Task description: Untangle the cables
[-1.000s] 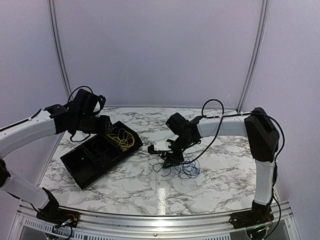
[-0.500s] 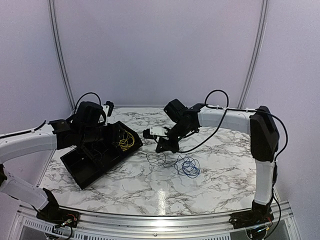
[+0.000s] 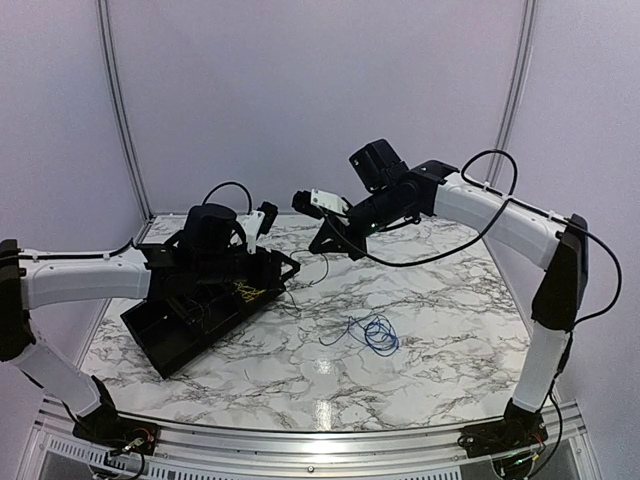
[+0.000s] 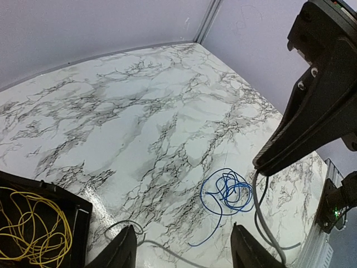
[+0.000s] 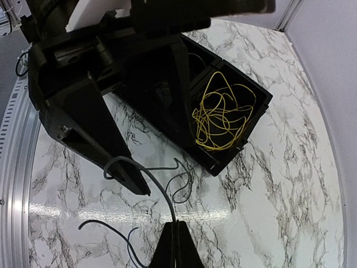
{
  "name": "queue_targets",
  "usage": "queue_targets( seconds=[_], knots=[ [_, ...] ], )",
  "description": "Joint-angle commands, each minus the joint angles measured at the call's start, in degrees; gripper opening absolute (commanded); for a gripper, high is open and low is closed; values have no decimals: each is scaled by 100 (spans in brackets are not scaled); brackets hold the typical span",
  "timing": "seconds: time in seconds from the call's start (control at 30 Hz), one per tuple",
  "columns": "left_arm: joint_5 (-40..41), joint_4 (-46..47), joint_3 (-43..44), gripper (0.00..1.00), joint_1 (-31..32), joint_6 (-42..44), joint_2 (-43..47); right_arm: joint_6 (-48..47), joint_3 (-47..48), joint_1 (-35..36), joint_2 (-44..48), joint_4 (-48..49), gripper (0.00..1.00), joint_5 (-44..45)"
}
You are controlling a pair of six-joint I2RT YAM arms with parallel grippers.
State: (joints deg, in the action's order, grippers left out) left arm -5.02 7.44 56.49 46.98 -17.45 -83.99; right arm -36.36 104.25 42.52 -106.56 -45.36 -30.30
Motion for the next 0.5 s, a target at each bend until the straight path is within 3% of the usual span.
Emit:
queue_targets(
  seconds=[0.0, 0.2, 0.3, 0.37, 0.47],
  knots=[
    [-605, 372, 350, 59, 20, 146, -326, 167, 105, -15, -45, -162, 0, 82],
    [-704, 381, 456, 43, 15, 171, -554, 181, 53, -23, -8, -116, 0, 289],
    [-623, 362, 415, 41, 19, 134, -528, 229, -5, -41, 17, -80, 0, 358],
    [-143, 268, 341, 45, 12, 27, -430, 235, -36, -94, 30, -75, 0, 351],
    [901, 5, 227, 58, 9, -174, -158, 229, -81, -131, 55, -71, 0, 382]
  ],
)
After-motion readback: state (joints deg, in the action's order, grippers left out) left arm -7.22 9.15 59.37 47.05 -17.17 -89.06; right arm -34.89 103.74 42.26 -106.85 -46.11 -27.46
